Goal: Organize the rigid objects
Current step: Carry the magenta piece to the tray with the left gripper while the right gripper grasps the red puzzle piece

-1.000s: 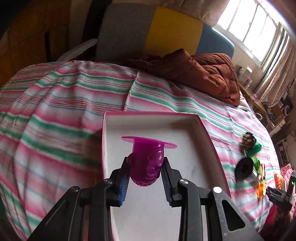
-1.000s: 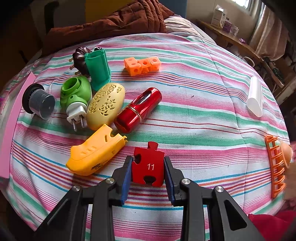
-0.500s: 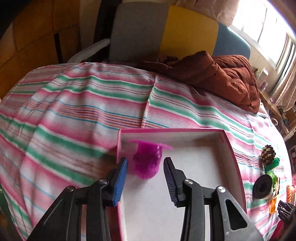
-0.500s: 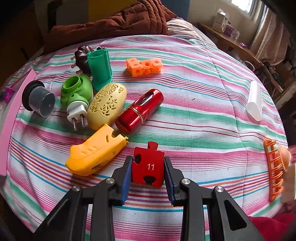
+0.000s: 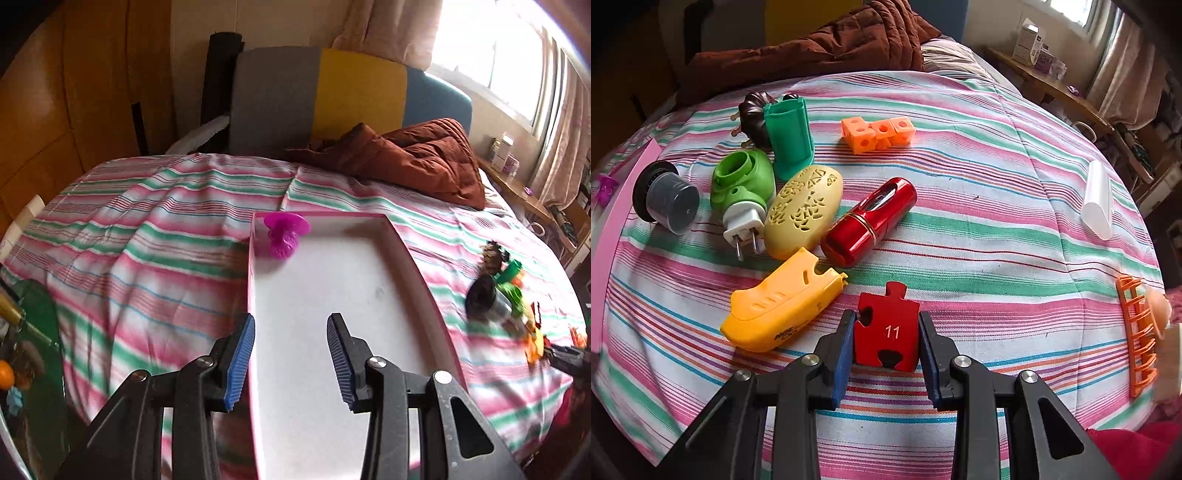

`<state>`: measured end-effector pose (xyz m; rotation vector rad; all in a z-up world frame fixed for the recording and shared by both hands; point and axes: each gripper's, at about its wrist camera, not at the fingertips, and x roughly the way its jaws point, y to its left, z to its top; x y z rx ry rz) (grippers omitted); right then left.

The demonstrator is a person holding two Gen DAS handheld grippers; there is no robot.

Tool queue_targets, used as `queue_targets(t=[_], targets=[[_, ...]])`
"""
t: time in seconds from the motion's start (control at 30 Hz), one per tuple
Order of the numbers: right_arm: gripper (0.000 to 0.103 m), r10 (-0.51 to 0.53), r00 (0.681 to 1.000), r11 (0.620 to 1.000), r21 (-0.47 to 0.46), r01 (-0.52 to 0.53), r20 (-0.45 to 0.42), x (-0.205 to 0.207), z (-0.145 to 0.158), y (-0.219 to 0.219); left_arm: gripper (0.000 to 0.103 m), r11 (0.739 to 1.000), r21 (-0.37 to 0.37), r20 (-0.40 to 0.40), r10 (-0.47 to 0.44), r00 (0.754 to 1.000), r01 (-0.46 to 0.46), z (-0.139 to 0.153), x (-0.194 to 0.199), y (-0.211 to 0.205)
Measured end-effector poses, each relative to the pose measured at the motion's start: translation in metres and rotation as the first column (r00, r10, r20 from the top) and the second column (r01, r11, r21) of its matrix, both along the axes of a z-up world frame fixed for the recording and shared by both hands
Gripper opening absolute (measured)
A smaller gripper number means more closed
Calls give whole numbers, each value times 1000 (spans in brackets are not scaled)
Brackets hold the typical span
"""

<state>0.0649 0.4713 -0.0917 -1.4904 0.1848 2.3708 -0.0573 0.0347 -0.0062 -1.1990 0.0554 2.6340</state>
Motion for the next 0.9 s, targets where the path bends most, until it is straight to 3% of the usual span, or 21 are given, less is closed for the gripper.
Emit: queue_targets(t=[0.27, 0.9], targets=[[33, 24, 1000, 999, 41, -24, 0, 1, 0, -6, 41, 1000, -17, 10, 5, 1000, -4, -2, 28, 2], [33, 49, 999, 994, 101, -49, 7, -1, 0, -14, 41, 999, -33, 21, 11, 1000, -11, -4, 43, 4]])
